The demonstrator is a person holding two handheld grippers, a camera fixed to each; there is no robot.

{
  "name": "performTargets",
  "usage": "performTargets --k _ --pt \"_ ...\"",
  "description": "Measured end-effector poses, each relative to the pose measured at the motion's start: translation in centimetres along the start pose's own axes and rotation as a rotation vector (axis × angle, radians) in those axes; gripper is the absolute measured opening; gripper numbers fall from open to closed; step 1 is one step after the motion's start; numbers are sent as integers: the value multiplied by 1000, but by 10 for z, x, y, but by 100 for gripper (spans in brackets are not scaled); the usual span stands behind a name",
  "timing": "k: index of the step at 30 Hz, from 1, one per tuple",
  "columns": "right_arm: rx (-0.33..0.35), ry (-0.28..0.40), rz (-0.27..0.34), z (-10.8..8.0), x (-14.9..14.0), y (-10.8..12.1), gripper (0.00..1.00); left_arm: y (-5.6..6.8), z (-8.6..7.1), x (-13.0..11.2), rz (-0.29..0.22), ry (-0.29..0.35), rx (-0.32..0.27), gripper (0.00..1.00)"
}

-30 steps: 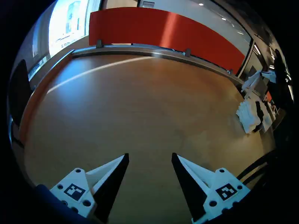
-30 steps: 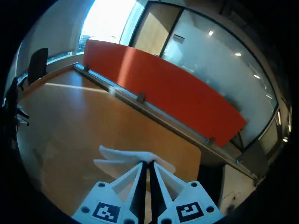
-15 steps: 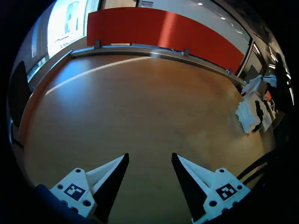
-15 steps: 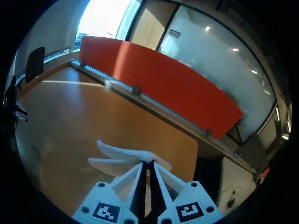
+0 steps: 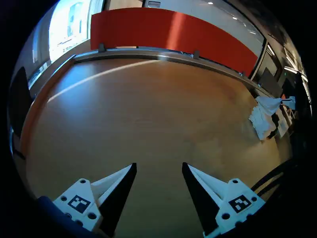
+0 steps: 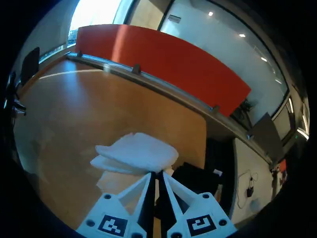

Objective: Fold towel

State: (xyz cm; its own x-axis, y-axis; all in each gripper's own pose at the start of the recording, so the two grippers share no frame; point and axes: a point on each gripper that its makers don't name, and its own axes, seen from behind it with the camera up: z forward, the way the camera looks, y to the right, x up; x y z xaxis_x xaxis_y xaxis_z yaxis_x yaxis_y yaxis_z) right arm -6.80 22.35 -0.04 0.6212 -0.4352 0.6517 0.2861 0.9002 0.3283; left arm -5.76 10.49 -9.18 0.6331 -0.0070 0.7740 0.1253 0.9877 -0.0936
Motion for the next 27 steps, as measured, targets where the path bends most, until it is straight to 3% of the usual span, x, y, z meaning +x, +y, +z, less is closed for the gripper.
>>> performTargets --k 13,27 --pt "-11 -85 94 8 -58 -9 5 0 -4 -2 9 -2 3 84" --pt "-35 -154 177 20 -92 -6 5 -6 -8 -6 3 -4 15 84"
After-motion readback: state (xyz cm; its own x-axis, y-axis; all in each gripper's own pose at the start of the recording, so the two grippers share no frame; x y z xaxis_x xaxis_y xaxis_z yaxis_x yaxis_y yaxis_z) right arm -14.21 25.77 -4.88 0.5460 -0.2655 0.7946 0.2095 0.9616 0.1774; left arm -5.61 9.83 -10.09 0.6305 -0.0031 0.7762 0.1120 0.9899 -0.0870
